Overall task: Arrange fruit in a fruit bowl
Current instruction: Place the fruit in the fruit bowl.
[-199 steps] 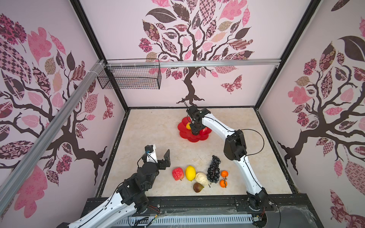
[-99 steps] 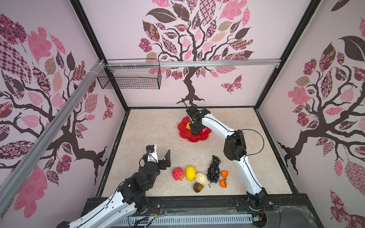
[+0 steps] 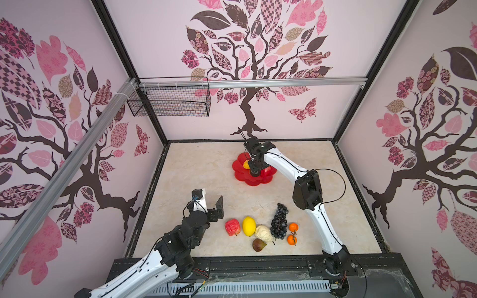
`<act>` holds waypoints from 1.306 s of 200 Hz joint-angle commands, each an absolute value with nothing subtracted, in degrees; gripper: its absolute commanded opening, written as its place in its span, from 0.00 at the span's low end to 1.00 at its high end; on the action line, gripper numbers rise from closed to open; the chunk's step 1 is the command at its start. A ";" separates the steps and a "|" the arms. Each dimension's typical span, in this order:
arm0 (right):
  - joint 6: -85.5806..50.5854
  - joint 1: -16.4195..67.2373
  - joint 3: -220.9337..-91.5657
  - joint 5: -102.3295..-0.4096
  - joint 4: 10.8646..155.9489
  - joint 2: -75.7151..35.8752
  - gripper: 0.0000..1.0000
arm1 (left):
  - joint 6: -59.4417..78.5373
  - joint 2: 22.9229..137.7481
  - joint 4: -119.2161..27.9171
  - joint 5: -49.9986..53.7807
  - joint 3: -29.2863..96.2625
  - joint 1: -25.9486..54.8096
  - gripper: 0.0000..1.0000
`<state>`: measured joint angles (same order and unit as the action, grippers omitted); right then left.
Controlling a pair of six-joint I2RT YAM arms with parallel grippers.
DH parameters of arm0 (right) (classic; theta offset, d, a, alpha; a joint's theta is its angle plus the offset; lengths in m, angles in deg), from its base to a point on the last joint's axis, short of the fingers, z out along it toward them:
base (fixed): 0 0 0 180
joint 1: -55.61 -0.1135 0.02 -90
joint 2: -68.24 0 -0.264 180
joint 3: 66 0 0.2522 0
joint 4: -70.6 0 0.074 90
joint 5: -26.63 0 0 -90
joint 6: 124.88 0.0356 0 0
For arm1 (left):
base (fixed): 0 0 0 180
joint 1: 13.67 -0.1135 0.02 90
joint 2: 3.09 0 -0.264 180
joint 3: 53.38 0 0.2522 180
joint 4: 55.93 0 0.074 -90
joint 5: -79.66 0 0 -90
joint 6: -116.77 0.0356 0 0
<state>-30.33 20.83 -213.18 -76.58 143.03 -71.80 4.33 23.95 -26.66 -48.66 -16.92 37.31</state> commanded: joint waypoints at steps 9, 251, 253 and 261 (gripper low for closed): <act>-29.50 20.95 -212.09 -75.50 143.16 -65.30 0.53 | 4.80 24.42 -28.20 -48.31 -17.47 37.13 0.95; -13.17 17.72 -130.57 -60.52 105.29 -2.87 0.68 | -10.38 53.55 -8.98 -30.37 -1.41 37.06 0.94; -13.04 17.68 -130.30 -60.35 105.06 -2.62 0.68 | -10.51 53.89 -8.65 -30.02 -1.21 37.05 0.93; -12.60 17.49 -129.25 -59.77 104.45 -1.97 0.69 | -11.42 55.19 -7.53 -29.12 -0.41 37.05 0.93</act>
<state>-15.94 17.96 -131.59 -62.70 110.58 -5.84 -7.01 52.17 -14.35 -34.59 -4.28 37.31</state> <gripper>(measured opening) 0.685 0.936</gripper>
